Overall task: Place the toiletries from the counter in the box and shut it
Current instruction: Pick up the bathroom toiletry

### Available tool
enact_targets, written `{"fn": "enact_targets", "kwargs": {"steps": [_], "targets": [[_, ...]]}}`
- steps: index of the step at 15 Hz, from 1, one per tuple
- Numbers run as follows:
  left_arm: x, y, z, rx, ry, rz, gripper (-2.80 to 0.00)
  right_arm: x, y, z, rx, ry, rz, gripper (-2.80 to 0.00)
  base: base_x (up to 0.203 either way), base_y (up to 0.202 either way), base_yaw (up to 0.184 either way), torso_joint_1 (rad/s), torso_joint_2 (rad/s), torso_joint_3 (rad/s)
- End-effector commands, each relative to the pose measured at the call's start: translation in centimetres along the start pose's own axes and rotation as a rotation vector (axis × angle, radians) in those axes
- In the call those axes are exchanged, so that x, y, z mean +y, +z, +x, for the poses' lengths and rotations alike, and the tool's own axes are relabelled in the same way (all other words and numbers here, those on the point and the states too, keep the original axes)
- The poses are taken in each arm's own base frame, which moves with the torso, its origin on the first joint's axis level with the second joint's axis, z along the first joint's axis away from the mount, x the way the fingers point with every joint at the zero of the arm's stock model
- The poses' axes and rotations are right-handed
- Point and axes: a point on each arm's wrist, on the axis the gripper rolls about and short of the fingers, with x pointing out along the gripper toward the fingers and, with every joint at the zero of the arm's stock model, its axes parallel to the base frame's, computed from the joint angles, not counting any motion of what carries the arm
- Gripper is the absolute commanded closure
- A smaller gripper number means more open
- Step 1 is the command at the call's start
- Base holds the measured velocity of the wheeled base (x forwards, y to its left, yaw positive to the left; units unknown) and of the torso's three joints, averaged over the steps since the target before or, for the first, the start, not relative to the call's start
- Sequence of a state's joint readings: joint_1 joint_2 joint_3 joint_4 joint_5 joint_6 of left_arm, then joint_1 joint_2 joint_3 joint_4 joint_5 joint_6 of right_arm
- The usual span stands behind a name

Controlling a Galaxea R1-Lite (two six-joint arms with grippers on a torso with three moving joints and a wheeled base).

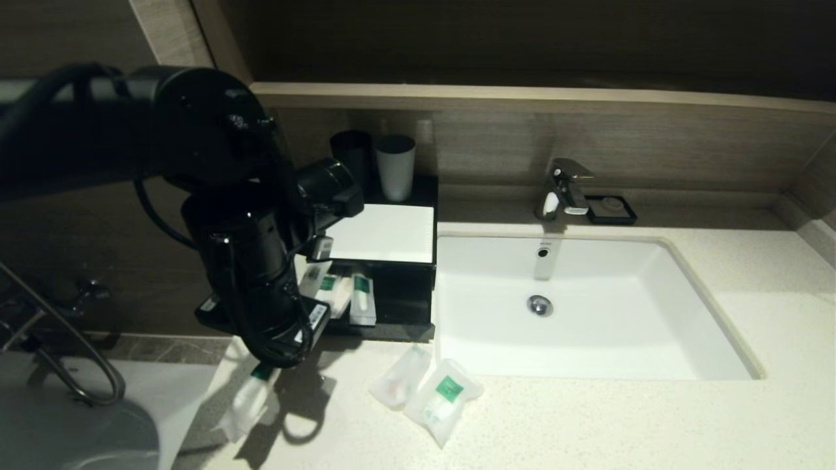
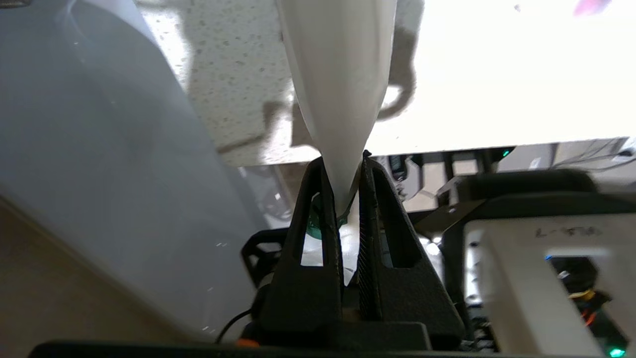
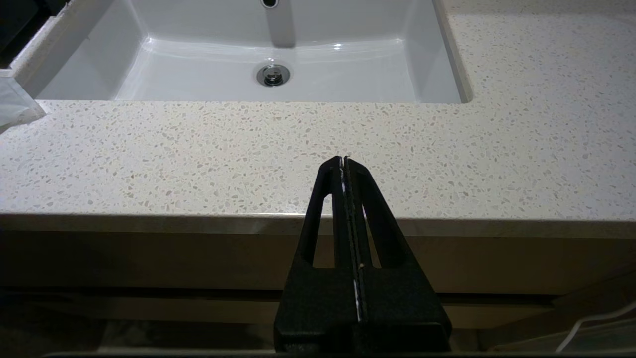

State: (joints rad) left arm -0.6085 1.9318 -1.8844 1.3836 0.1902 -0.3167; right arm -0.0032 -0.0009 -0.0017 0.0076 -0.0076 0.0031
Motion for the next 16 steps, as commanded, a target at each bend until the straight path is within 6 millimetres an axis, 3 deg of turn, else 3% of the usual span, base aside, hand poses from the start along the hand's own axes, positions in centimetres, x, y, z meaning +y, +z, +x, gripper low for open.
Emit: {"fn": "enact_targets", "kwargs": {"steps": [1,5,16], "targets": [[0.2,1.1,1.0,0.05,0.019,0.035,0.0,0.0,0.0,0.0,0.0,0.0,0.0,0.0,0.0,0.0,0.0,0.0,0.0,0.0],[0.2,2.0,2.5,0.082,0.028,0.107,0.0,0.0,0.0,0.0,0.001,0.0,0.0,0.0,0.0,0.0,0.0,0.0,0.0,0.0],[0.8,3.2,3.1,0.011,0.162,0.26,0.0,0.0,0.0,0.0,0.001,0.0,0.0,0.0,0.0,0.0,0.0,0.0,0.0,0.0]]}}
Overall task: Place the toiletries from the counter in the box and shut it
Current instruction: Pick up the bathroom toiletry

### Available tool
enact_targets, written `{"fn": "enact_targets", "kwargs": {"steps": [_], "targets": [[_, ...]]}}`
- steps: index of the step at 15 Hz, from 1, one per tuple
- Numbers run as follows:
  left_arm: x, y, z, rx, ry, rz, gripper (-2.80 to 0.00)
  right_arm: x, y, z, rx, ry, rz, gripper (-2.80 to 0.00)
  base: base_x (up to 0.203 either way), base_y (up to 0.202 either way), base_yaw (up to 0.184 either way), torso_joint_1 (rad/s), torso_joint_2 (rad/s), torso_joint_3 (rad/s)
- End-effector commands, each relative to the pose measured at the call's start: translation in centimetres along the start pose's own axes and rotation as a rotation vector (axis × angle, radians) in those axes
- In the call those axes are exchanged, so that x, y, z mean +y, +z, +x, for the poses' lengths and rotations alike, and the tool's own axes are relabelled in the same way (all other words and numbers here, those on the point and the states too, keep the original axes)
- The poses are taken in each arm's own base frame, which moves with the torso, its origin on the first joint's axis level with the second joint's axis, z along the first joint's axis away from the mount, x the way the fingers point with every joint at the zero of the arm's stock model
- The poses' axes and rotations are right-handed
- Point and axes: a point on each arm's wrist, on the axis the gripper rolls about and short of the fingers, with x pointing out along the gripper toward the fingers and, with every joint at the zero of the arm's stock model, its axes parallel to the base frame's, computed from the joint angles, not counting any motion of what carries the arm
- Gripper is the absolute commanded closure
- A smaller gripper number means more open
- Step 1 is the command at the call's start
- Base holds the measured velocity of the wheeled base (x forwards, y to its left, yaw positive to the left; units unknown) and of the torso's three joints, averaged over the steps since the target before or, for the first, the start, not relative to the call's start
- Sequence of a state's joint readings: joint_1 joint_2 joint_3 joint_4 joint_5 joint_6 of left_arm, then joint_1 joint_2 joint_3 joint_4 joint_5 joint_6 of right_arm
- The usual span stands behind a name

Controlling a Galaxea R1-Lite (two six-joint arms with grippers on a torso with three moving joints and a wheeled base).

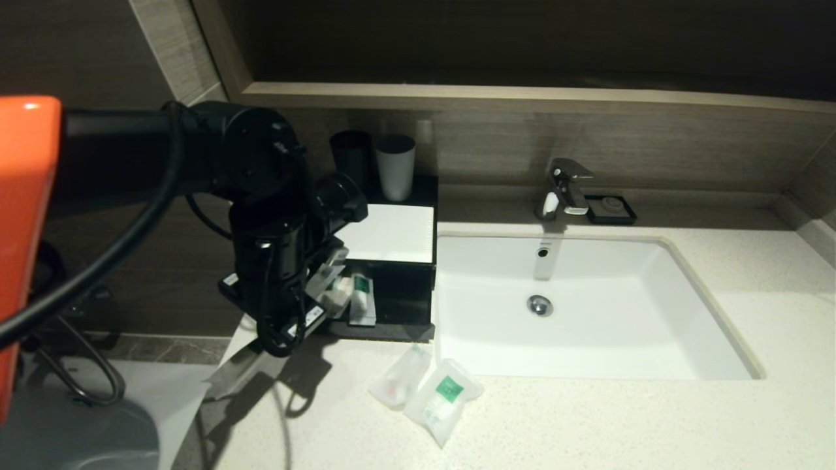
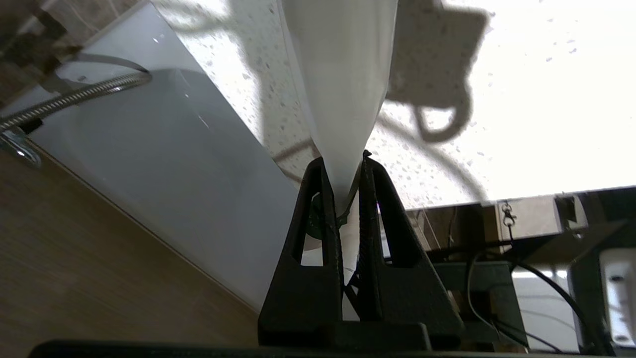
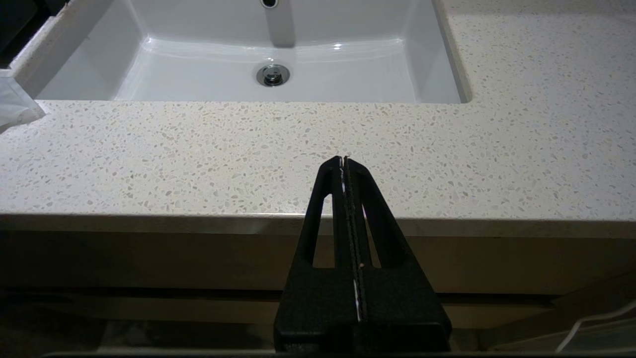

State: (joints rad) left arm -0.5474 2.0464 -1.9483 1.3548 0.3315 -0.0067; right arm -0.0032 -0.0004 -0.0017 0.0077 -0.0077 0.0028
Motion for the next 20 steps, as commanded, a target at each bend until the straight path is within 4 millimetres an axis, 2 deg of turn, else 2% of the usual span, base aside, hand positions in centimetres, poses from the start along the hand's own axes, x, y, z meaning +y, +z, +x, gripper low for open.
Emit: {"fn": "enact_targets", "kwargs": {"steps": [1,5,9,12,16,20], "targets": [[0.0,0.1,0.0,-0.012,0.011,0.003,0.0,0.0,0.0,0.0,0.001,0.0,0.0,0.0,0.0,0.0,0.0,0.0,0.0,0.0],[0.1,0.0,-0.3,-0.024,0.009,0.006,0.0,0.0,0.0,0.0,0.001,0.0,0.0,0.0,0.0,0.0,0.0,0.0,0.0,0.0],[-1.3,0.2,-1.1,-0.078,-0.009,-0.012,0.0,0.0,0.0,0.0,0.001,0.0,0.0,0.0,0.0,0.0,0.0,0.0,0.0,0.0],[-2.6,0.9,-1.0,-0.115,-0.024,-0.123,0.0,0.0,0.0,0.0,0.001,0.0,0.0,0.0,0.0,0.0,0.0,0.0,0.0,0.0],[-2.7,1.6,-0.8,-0.155,-0.043,-0.244,0.0,0.0,0.0,0.0,0.001,0.0,0.0,0.0,0.0,0.0,0.0,0.0,0.0,0.0],[-2.5,1.2,-1.3,-0.16,-0.059,-0.346,0.0,0.0,0.0,0.0,0.001,0.0,0.0,0.0,0.0,0.0,0.0,0.0,0.0,0.0]]}}
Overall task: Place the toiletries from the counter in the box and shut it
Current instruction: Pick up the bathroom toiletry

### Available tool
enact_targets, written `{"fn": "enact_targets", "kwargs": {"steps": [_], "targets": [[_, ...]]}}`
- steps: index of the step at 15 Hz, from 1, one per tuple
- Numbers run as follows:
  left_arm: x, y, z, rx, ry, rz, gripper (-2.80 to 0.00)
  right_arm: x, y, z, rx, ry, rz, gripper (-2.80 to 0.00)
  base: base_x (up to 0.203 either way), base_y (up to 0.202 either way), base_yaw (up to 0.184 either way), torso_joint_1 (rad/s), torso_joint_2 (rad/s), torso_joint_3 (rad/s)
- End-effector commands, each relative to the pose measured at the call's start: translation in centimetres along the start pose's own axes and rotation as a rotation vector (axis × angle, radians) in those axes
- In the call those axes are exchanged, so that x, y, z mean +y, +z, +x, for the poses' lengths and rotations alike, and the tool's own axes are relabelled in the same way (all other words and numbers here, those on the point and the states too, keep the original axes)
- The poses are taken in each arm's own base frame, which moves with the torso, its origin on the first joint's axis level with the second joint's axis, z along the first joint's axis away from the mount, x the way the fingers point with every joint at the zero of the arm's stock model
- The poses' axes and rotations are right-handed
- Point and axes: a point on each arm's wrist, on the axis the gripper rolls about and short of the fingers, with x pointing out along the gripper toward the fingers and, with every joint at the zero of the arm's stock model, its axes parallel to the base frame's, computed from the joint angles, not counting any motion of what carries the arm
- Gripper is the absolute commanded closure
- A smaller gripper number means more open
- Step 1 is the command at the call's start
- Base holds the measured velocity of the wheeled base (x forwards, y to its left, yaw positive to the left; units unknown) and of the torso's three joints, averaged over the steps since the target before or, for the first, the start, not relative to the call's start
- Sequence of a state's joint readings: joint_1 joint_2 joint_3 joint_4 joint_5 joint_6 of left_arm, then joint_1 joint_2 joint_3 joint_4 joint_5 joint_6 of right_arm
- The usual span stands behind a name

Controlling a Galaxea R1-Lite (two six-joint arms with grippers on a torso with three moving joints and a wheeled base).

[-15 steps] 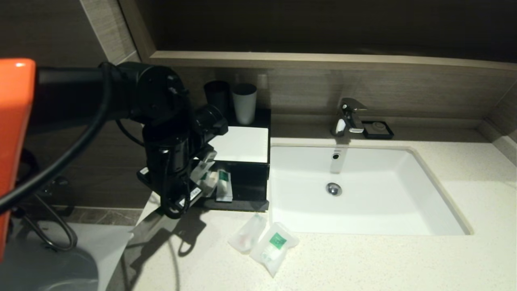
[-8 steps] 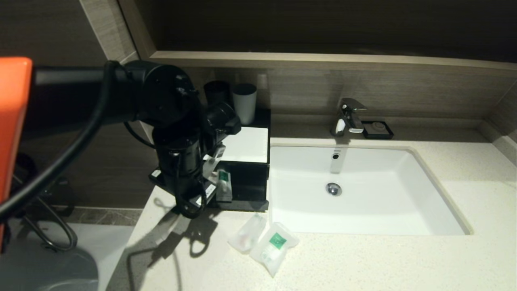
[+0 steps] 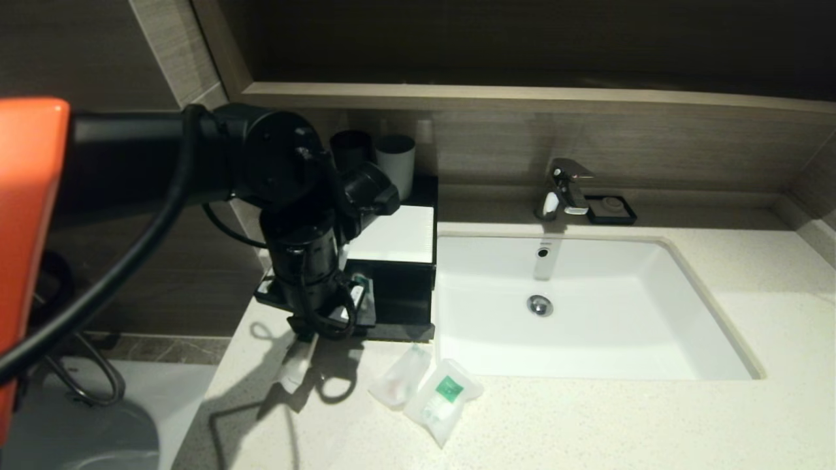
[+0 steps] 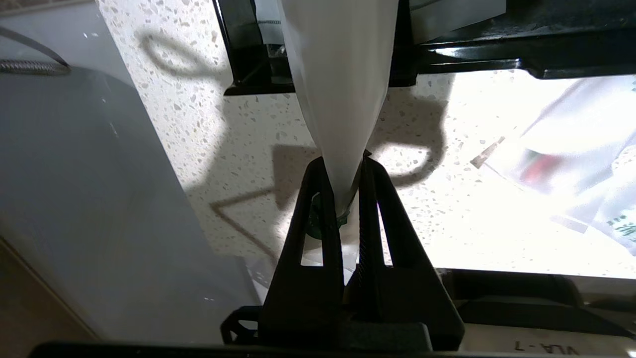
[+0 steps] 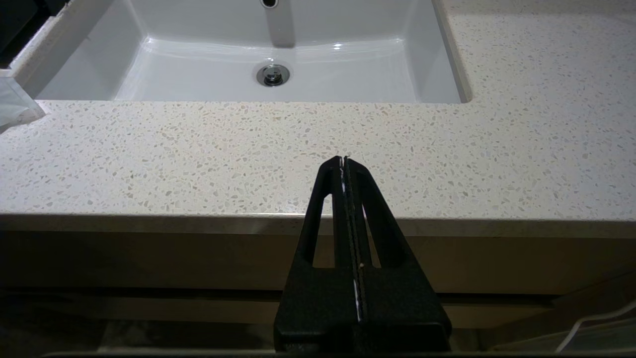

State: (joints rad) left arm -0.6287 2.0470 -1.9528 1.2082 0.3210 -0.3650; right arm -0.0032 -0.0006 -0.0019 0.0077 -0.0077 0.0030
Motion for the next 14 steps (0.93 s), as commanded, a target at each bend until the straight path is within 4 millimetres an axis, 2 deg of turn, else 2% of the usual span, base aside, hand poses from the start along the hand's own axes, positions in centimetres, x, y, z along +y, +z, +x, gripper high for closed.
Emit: {"fn": "enact_targets", "kwargs": {"steps": [1,14], "targets": [[0.2,-0.1,-0.3,-0.001,-0.005,-0.027,0.0,0.0,0.0,0.0,0.001,0.0,0.0,0.0,0.0,0.0,0.0,0.0,0.0,0.0],[-0.5,1.2,0.9,-0.067,-0.027,-0.061,0.0,0.0,0.0,0.0,0.001,0.0,0.0,0.0,0.0,0.0,0.0,0.0,0.0,0.0]]}}
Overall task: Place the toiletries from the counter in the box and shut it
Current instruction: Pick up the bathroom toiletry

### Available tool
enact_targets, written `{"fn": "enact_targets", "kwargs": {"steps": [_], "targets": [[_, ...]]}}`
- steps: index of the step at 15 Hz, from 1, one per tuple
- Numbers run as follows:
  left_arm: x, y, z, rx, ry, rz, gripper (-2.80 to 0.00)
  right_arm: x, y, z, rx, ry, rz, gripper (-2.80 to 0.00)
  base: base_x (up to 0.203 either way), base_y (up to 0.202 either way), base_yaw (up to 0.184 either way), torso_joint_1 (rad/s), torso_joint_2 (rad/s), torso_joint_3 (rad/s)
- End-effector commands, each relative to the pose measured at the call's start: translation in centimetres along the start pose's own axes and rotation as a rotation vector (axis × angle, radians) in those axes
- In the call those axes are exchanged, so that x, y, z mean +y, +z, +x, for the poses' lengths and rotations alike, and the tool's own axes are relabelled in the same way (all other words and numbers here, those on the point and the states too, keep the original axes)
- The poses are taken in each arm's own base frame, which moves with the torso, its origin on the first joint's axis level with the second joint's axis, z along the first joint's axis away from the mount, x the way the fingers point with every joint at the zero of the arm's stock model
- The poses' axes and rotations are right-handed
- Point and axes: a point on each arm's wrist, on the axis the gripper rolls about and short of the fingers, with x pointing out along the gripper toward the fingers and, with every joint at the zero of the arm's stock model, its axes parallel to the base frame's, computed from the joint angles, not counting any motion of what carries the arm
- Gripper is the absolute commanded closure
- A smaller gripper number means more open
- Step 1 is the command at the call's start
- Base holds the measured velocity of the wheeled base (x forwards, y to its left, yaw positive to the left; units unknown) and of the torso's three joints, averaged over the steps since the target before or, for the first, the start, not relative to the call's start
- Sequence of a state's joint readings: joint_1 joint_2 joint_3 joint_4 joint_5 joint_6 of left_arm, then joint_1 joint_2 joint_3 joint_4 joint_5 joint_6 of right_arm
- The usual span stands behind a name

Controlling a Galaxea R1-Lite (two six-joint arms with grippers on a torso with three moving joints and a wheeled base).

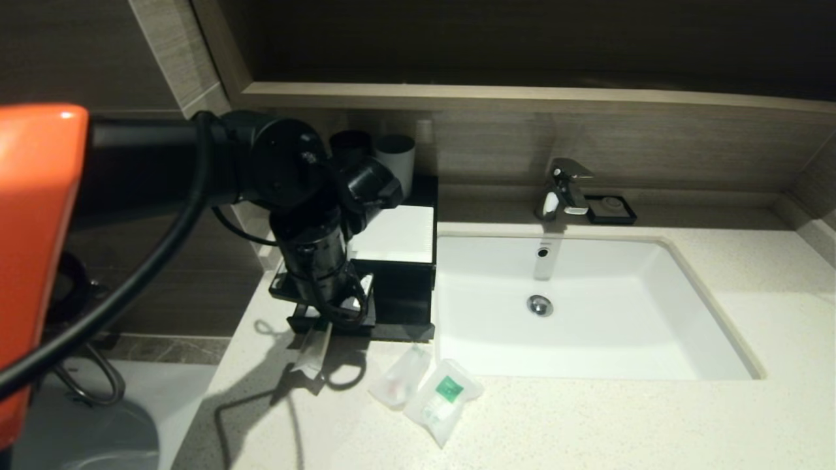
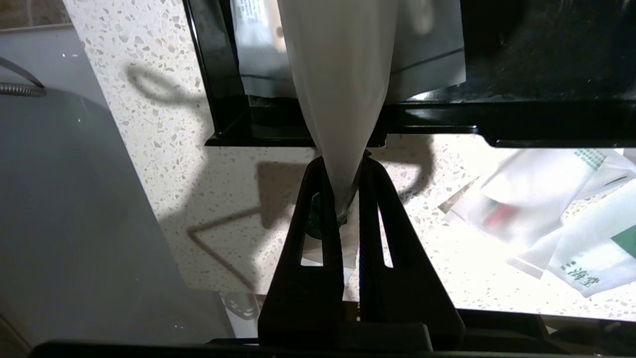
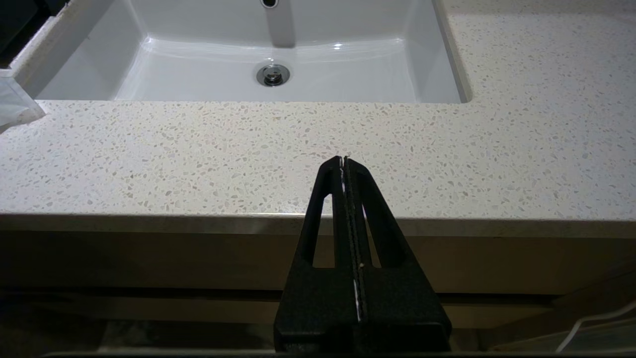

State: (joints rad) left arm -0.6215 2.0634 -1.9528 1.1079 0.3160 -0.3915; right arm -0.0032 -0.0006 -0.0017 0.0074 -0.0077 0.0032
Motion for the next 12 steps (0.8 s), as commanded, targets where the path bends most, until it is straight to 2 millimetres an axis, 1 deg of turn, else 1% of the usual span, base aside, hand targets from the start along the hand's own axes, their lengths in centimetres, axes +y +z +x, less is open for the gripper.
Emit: {"fn": "enact_targets", "kwargs": {"steps": [1,6,9,12], "targets": [[-0.1,0.1,0.2,-0.001,0.003,-0.003,0.0,0.0,0.0,0.0,0.001,0.0,0.0,0.0,0.0,0.0,0.0,0.0,0.0,0.0],[0.7,-0.7,-1.1,0.035,0.017,0.024,0.0,0.0,0.0,0.0,0.0,0.0,0.0,0.0,0.0,0.0,0.0,0.0,0.0,0.0],[1.0,-1.4,-1.0,0.108,0.044,0.107,0.0,0.0,0.0,0.0,0.001,0.0,0.0,0.0,0.0,0.0,0.0,0.0,0.0,0.0],[1.4,-1.9,-0.7,0.186,0.061,0.241,0.0,0.0,0.0,0.0,0.001,0.0,0.0,0.0,0.0,0.0,0.0,0.0,0.0,0.0]]}}
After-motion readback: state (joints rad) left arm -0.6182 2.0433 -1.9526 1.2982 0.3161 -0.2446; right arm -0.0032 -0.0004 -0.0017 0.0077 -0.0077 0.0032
